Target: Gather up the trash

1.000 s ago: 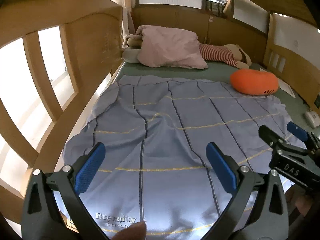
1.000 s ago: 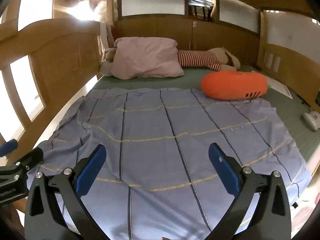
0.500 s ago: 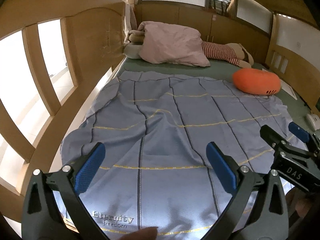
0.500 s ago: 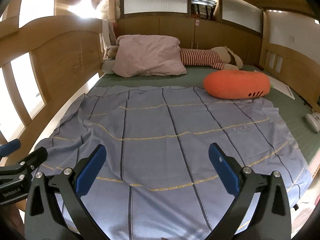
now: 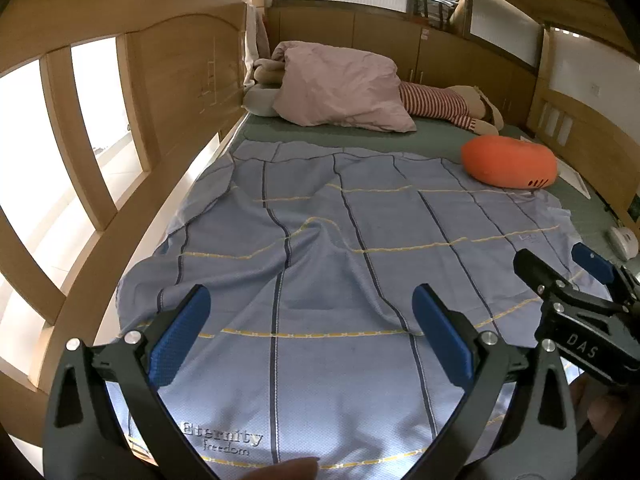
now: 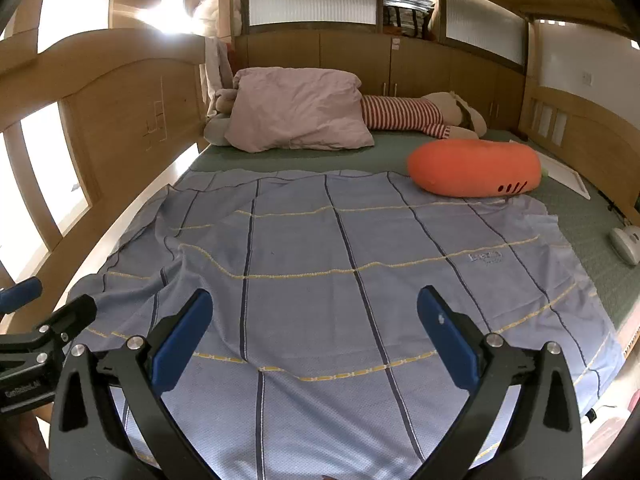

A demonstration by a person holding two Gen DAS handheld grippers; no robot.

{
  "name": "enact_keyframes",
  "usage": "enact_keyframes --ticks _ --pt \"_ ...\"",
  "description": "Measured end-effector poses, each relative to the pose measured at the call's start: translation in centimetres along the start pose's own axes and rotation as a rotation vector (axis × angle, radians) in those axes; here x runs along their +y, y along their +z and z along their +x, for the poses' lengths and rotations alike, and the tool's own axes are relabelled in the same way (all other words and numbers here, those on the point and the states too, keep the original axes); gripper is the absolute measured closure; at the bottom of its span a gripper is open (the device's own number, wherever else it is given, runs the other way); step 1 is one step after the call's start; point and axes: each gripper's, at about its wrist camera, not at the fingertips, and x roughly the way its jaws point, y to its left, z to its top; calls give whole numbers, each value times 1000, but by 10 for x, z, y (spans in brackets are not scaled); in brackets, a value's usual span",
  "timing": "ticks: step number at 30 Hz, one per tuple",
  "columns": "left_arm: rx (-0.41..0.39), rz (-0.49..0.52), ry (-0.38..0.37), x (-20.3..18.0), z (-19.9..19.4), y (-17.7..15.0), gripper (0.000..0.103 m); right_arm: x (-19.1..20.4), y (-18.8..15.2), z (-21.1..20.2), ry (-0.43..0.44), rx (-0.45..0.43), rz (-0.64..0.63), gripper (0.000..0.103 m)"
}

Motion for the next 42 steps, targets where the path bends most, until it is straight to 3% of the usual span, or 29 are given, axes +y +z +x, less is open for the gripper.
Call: enact_keyframes --ticks 42 --pt "-3 12 -2 4 1 3 3 0 0 1 0 5 1 3"
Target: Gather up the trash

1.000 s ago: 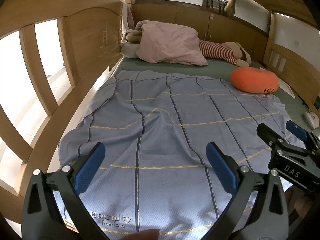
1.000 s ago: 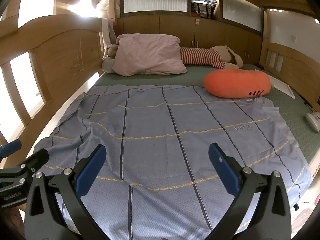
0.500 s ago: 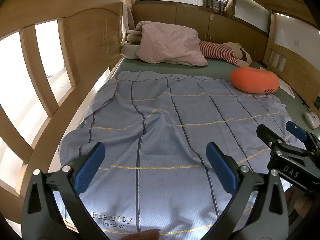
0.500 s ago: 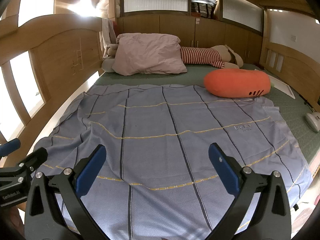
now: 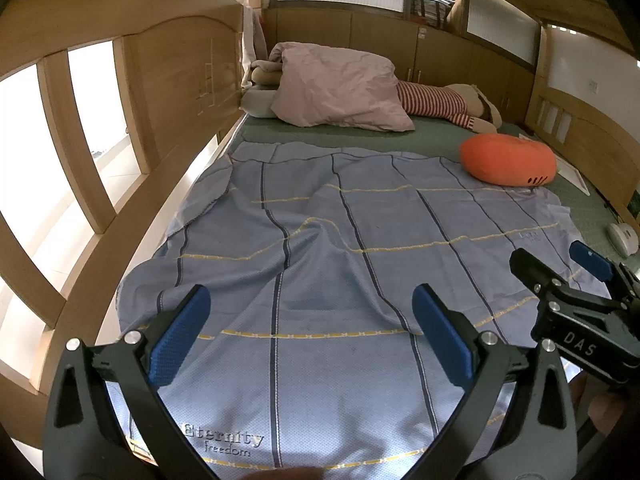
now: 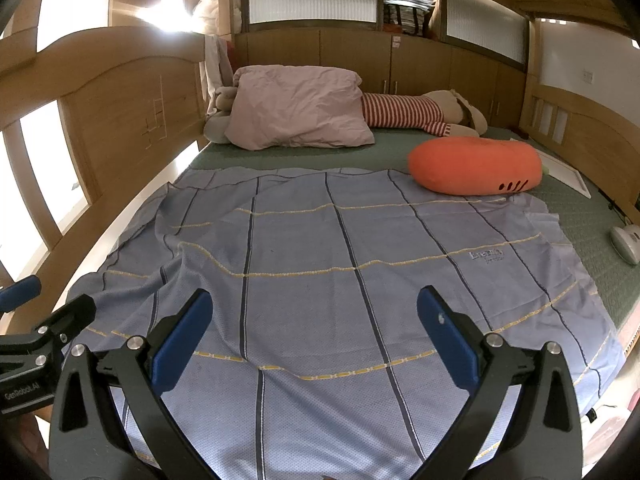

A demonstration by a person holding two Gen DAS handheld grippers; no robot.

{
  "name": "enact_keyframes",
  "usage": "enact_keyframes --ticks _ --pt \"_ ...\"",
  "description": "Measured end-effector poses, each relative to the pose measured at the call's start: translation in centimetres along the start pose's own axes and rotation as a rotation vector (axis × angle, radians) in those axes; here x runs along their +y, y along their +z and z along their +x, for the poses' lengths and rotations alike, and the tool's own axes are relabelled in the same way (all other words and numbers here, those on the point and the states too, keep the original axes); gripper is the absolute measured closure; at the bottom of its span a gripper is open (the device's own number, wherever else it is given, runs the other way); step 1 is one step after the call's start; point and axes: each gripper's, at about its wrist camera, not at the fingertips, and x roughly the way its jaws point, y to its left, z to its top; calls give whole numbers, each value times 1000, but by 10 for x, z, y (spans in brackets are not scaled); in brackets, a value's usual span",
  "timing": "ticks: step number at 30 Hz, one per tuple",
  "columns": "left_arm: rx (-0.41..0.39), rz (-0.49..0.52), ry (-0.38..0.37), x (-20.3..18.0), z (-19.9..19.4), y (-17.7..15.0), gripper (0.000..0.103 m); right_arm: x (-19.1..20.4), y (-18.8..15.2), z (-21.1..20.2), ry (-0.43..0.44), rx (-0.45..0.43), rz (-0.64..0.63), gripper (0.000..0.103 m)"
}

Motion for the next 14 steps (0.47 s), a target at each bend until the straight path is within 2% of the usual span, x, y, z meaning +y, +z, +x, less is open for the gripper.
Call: enact_keyframes --ticks 14 --pt "10 -1 -4 3 4 2 3 -1 -9 3 0 11 -3 3"
